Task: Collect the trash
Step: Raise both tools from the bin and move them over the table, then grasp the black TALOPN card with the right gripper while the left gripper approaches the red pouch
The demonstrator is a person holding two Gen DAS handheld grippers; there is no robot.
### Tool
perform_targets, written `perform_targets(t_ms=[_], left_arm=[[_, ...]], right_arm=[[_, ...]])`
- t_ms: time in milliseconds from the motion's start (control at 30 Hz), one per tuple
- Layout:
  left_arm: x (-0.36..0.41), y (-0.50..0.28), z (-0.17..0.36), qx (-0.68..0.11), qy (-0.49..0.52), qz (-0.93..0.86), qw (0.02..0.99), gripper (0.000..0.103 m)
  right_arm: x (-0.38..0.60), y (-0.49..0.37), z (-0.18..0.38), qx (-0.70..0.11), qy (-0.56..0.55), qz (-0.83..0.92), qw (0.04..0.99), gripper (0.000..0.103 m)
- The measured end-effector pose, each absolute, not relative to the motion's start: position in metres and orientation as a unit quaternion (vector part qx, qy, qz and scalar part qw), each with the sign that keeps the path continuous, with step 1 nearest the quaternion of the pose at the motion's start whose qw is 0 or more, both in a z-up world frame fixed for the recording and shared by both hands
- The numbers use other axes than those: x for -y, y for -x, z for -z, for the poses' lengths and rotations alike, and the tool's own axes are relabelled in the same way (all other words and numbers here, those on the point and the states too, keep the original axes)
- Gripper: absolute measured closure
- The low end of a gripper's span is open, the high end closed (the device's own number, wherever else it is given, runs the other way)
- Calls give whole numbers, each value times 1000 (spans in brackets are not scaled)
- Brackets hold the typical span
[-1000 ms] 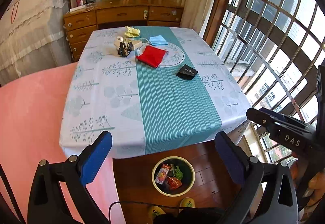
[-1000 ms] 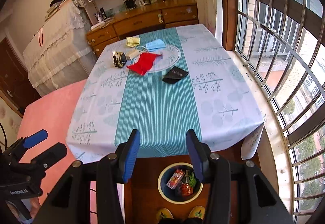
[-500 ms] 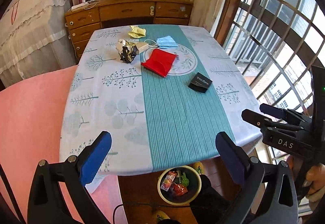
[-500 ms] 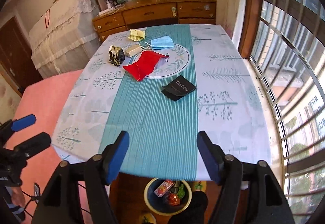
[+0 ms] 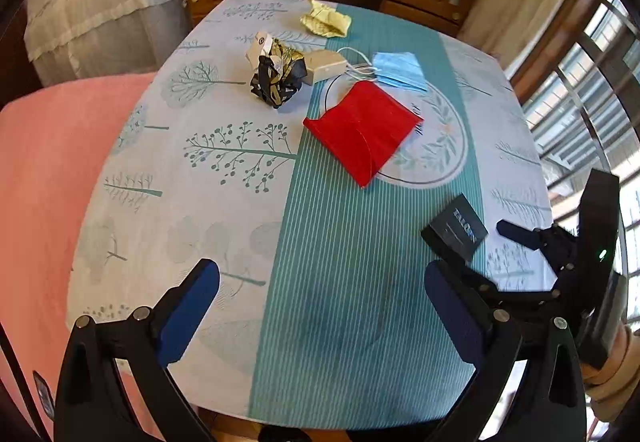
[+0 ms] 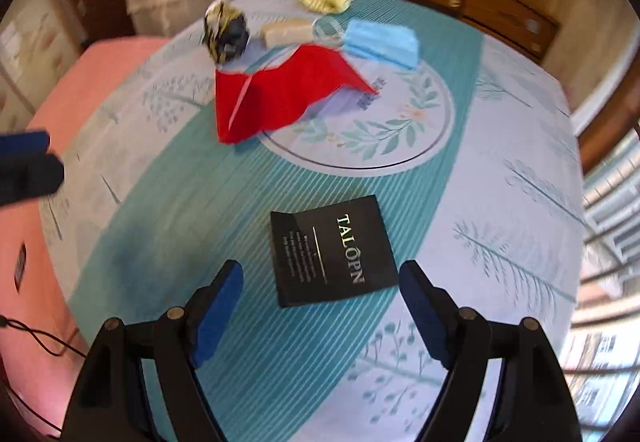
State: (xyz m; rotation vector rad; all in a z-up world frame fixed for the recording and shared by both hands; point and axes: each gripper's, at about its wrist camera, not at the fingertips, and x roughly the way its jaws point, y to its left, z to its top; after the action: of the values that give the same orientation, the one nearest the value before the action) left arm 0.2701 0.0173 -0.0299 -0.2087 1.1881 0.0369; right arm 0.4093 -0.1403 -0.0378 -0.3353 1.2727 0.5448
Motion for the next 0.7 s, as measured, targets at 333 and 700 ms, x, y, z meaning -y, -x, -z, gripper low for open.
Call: perform_targets(t_ms=[333,700], left_arm=[[-14,-309,51,-576,126,-54,806,1],[-10,-353,63,-579,174,-48,795,1]], right_arm=[[145,-428,49,-587,175,-288,736,32],[181,-474,49,-612,91,-266,739,32]])
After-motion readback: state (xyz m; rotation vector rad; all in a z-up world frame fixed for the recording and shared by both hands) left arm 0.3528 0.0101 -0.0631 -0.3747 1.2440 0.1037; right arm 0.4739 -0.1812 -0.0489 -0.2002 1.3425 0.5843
